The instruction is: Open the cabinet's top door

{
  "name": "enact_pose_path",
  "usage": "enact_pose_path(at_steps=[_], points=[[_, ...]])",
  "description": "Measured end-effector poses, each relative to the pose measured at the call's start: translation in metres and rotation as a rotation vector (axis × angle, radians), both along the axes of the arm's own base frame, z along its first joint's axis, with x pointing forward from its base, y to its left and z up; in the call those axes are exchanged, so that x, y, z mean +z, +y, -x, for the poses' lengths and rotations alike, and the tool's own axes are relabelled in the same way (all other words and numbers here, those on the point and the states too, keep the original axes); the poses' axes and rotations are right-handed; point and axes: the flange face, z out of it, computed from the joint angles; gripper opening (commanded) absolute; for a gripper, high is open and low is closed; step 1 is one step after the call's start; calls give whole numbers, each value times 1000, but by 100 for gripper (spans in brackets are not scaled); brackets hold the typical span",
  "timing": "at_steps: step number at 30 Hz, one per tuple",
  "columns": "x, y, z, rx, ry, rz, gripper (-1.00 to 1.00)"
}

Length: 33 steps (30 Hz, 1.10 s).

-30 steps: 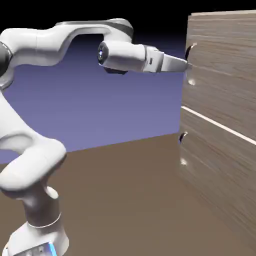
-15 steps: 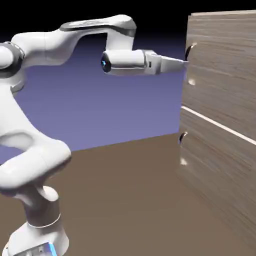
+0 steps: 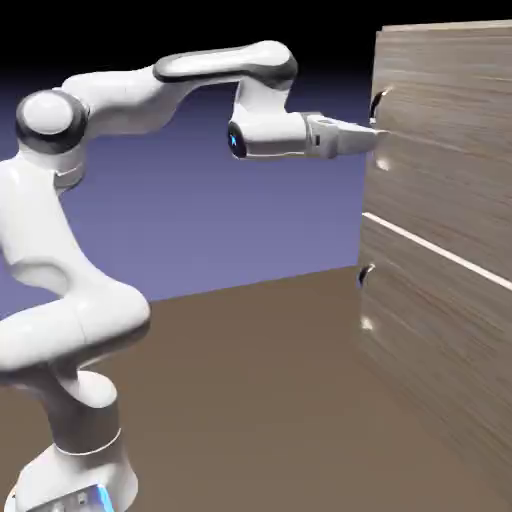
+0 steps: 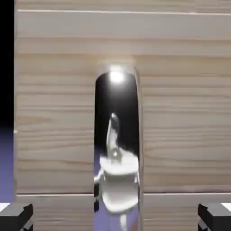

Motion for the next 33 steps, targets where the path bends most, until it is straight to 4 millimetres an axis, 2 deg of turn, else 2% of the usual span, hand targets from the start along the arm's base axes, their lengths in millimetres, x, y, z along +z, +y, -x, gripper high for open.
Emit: enact_pose_path(at_steps=[2,13,29,33], points=[[0,0,0,0,0,0,-100],[0,-16,51,103,-1,1,-100],[0,-38,102,210,-1,1,-100],[0,-47,120,249,-1,1,-100]])
